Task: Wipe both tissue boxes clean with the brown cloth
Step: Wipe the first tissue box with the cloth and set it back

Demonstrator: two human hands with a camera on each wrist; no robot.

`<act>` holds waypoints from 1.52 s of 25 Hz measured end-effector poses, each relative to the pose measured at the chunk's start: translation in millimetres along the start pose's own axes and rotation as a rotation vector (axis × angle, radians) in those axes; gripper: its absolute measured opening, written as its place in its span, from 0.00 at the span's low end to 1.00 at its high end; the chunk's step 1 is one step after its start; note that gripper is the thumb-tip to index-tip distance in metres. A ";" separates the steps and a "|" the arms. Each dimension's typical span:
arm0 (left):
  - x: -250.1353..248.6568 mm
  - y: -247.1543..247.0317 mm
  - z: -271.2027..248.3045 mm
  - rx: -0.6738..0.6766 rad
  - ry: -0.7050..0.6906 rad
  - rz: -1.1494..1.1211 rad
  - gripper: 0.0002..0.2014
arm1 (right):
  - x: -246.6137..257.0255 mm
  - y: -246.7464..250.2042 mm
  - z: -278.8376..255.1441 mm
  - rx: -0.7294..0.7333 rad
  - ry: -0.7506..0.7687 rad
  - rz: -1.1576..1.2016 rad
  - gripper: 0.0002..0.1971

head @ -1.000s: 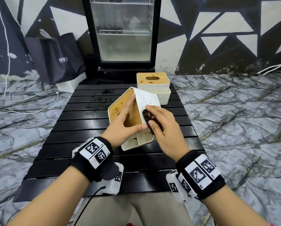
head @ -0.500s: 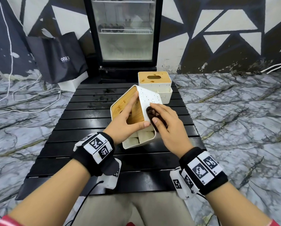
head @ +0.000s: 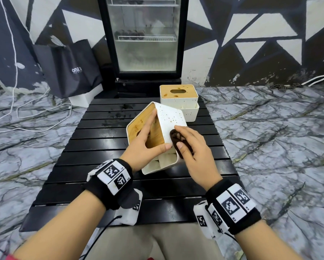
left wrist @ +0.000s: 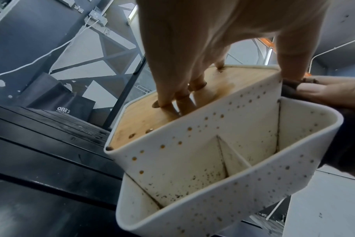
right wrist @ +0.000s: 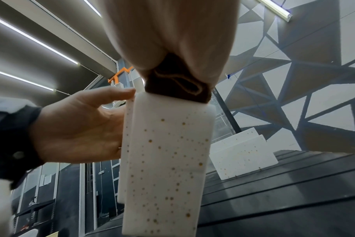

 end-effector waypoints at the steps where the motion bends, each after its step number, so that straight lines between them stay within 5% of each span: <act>1: 0.0 0.5 -0.5 -0.005 0.006 -0.018 0.45 | 1.9 -0.8 -3.7 -0.009 0.004 0.003 0.20; 16: -1.1 4.9 0.7 0.027 0.069 -0.198 0.43 | -1.5 -5.3 -10.4 -0.037 -0.033 -0.052 0.21; 38: -12.2 -5.1 -4.6 0.067 0.027 -0.171 0.37 | -3.6 -0.8 26.2 -0.055 -0.081 -0.047 0.23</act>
Point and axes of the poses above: each hand's wrist, its own z-axis towards the middle knuckle, its own y-axis out of the back of the hand, x = y × z, the point moved 3 cm from there along z, towards the middle knuckle, and after that the axes turned 10 degrees about y, right-handed, at the moved point
